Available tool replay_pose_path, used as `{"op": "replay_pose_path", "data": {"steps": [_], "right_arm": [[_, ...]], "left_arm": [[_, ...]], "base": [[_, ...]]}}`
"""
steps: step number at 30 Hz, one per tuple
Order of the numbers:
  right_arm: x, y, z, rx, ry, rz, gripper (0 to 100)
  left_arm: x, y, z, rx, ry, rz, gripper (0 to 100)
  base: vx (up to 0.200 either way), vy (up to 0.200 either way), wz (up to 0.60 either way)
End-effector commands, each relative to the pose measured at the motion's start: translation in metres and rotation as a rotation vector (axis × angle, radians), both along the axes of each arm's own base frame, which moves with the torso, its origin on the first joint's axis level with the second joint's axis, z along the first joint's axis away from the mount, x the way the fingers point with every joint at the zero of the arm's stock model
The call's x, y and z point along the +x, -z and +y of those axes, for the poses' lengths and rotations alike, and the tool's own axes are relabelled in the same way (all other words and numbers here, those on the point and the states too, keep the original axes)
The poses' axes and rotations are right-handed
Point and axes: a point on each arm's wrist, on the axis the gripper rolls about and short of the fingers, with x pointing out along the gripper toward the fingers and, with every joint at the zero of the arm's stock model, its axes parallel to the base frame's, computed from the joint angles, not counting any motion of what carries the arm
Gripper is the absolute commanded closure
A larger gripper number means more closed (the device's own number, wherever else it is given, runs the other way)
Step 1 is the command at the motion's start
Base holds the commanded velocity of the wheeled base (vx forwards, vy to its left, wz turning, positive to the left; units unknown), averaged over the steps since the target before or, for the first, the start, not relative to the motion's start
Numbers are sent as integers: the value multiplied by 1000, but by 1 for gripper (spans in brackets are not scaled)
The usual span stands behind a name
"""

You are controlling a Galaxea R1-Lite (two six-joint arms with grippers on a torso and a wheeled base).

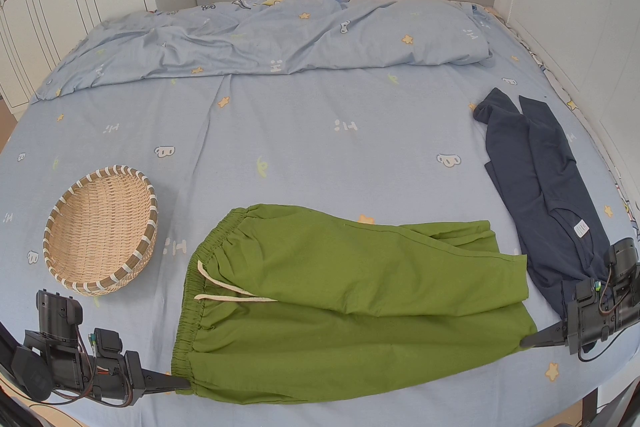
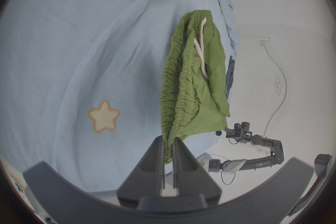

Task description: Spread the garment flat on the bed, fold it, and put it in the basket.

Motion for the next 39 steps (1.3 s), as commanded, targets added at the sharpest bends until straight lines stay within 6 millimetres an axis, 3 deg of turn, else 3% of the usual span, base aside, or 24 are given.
{"op": "replay_pose_path", "data": {"steps": [1,14,28,29,30,31,39], "right_arm": [[-19,17,5,-30,6,52,100],[-21,31,4,-125,22,122,100],[-20,34,5,-127,9,138,100],[-20,34,5,-127,9,138,100],[-20,34,6,-130,3,139,100],[-20,34,6,-133,3,139,0],[-22,33,7,-138,2,135,0]], "left_arm": [[-14,-1,0,36,30,9,100],[-18,10,11,139,27,28,100],[-22,16,9,159,97,56,100],[-22,16,9,159,97,56,0],[-22,16,9,160,101,57,0],[-23,16,9,161,102,60,0],[-23,15,10,161,102,50,0]], "base": [[0,0,0],[0,0,0],[0,0,0],[0,0,0],[0,0,0],[0,0,0],[0,0,0]]}}
